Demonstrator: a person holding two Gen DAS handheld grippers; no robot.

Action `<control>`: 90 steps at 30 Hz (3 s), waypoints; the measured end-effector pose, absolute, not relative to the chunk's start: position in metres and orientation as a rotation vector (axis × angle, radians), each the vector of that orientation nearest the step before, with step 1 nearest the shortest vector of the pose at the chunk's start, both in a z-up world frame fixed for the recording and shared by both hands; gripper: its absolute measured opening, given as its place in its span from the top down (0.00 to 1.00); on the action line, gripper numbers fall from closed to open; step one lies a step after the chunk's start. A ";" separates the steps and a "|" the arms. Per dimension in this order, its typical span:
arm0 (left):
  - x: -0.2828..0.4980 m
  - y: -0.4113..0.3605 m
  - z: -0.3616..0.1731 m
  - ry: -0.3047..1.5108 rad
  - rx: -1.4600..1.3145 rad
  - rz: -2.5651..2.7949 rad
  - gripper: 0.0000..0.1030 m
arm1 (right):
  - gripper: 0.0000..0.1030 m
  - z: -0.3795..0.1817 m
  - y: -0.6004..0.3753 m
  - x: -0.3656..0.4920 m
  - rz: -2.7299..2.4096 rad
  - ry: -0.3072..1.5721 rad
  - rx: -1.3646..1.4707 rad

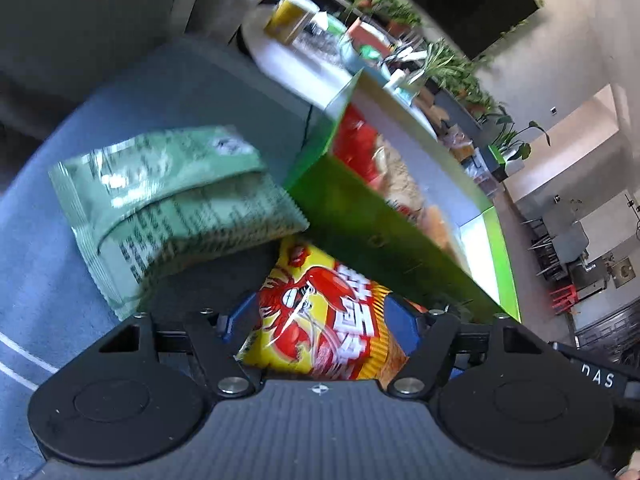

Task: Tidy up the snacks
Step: 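Reach the right gripper to the crab-print chip bag and grasp it, then lower the red snack bag into the box with the right gripper while the left drops the crab bag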

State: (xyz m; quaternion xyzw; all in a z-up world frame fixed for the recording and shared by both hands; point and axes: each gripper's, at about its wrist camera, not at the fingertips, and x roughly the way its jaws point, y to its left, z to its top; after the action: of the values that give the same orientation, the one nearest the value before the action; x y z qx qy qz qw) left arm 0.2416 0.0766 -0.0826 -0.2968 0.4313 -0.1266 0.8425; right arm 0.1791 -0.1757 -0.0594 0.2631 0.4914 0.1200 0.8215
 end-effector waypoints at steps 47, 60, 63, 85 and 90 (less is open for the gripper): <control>0.201 0.038 -0.047 0.597 -0.484 -0.304 0.58 | 0.27 -0.031 -0.190 0.172 0.332 0.937 0.556; 0.202 0.029 -0.029 0.554 -0.463 -0.311 0.58 | 0.27 -0.016 -0.198 0.170 0.348 0.891 0.564; 0.202 0.027 -0.026 0.535 -0.450 -0.310 0.58 | 0.27 -0.012 -0.200 0.173 0.353 0.887 0.571; 0.223 0.014 -0.002 0.497 -0.474 -0.365 0.58 | 0.25 0.019 -0.212 0.183 0.299 0.821 0.544; 0.232 0.007 0.003 0.479 -0.468 -0.358 0.58 | 0.25 0.020 -0.217 0.193 0.313 0.794 0.561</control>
State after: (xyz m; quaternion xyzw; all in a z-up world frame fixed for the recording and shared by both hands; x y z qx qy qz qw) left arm 0.2318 0.0065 0.0034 -0.2286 0.2339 -0.1746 0.9287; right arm 0.1933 -0.2173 0.0202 0.2687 0.3799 0.1497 0.8724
